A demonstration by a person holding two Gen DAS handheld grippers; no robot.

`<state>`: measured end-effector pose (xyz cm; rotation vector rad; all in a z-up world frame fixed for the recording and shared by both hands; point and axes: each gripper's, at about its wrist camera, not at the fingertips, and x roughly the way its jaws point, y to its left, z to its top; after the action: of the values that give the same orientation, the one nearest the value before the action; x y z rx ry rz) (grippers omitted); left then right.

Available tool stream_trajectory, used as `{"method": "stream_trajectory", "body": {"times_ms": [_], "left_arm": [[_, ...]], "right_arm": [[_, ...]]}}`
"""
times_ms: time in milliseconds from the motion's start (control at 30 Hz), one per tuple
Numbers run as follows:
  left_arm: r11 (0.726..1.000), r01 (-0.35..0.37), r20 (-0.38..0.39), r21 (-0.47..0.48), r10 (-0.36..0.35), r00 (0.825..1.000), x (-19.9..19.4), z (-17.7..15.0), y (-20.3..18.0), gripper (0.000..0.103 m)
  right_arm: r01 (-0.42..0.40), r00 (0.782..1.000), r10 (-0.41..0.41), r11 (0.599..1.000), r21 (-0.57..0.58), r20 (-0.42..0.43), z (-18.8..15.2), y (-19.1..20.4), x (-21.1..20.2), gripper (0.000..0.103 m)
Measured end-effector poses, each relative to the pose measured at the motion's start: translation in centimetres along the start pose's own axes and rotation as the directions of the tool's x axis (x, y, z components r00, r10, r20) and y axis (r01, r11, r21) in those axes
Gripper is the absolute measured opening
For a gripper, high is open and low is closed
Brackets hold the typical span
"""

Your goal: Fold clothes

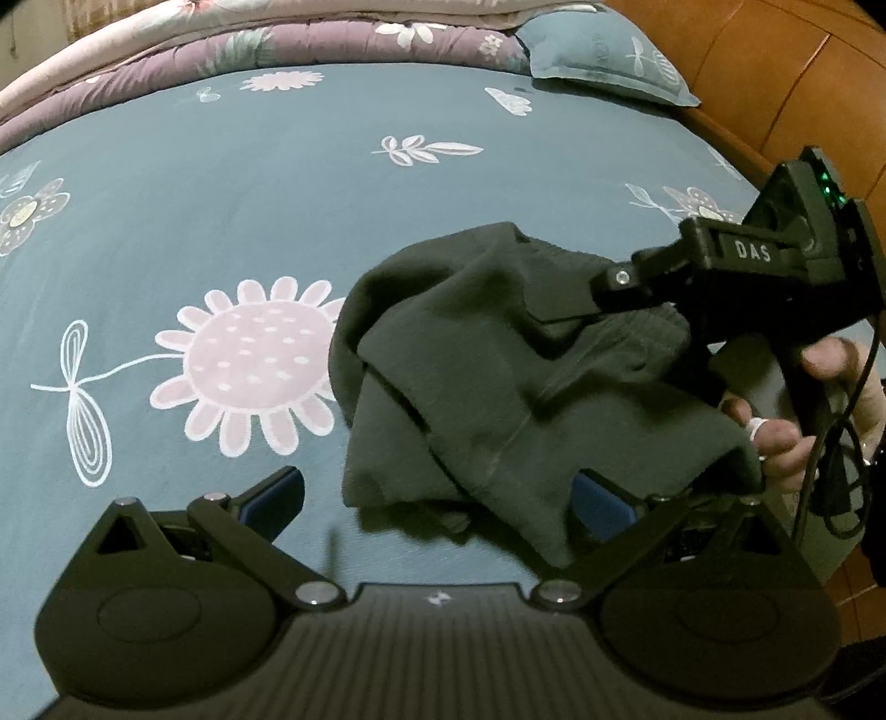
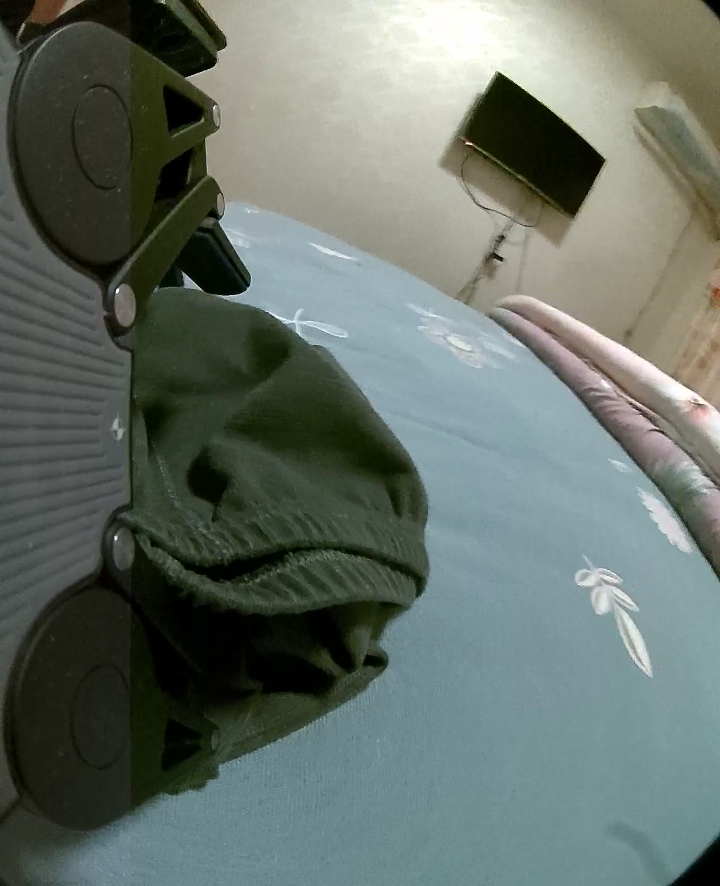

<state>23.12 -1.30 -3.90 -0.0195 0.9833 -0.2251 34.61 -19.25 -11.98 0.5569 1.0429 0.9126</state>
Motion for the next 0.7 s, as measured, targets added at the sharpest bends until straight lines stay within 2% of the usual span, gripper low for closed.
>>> {"method": "stream_trajectory", "body": {"times_ms": [33, 100, 133, 167, 300, 367, 400, 567, 700], "left_arm": [[1.000, 0.001, 0.002, 0.004, -0.001, 1.000, -0.1, 0.0, 0.1, 0.102], [1.000, 0.004, 0.006, 0.007, -0.004, 1.000, -0.1, 0.1, 0.2, 0.102], [1.000, 0.006, 0.008, 0.007, -0.006, 1.000, -0.1, 0.2, 0.3, 0.102], [1.000, 0.011, 0.009, 0.007, -0.011, 1.000, 0.0, 0.2, 0.4, 0.102], [1.000, 0.023, 0.004, 0.015, -0.023, 1.000, 0.4, 0.4, 0.4, 0.102], [0.999, 0.029, 0.002, 0.020, -0.029, 1.000, 0.5, 0.4, 0.3, 0.102], [0.999, 0.032, 0.001, 0.022, -0.032, 0.999, 0.6, 0.5, 0.3, 0.102], [0.999, 0.028, 0.008, 0.029, -0.028, 1.000, 0.2, 0.5, 0.3, 0.102], [0.999, 0.016, 0.017, 0.032, -0.016, 1.000, -0.2, 0.7, 0.4, 0.102]], "right_arm": [[0.007, 1.000, -0.007, 1.000, -0.001, -0.004, 0.1, 0.0, -0.1, 0.101], [0.041, 0.999, -0.041, 0.999, 0.011, 0.003, 0.3, 0.3, -0.7, 0.090], [0.064, 0.998, -0.064, 0.998, 0.007, 0.004, 0.4, 0.5, -1.2, 0.080], [0.088, 0.996, -0.088, 0.996, 0.003, 0.004, 0.5, 0.7, -1.6, 0.065], [0.140, 0.990, -0.140, 0.990, -0.023, -0.022, 0.6, 1.5, -2.1, 0.042], [0.166, 0.985, -0.169, 0.984, -0.068, -0.036, 0.6, 1.8, -1.9, 0.023], [0.186, 0.981, -0.190, 0.978, -0.091, -0.039, 0.6, 2.0, -1.8, 0.017], [0.270, 0.960, -0.280, 0.947, -0.171, -0.032, 1.2, 3.1, -0.9, 0.013], [0.323, 0.945, -0.326, 0.913, -0.248, 0.031, 2.1, 3.8, -3.3, 0.013]]}}
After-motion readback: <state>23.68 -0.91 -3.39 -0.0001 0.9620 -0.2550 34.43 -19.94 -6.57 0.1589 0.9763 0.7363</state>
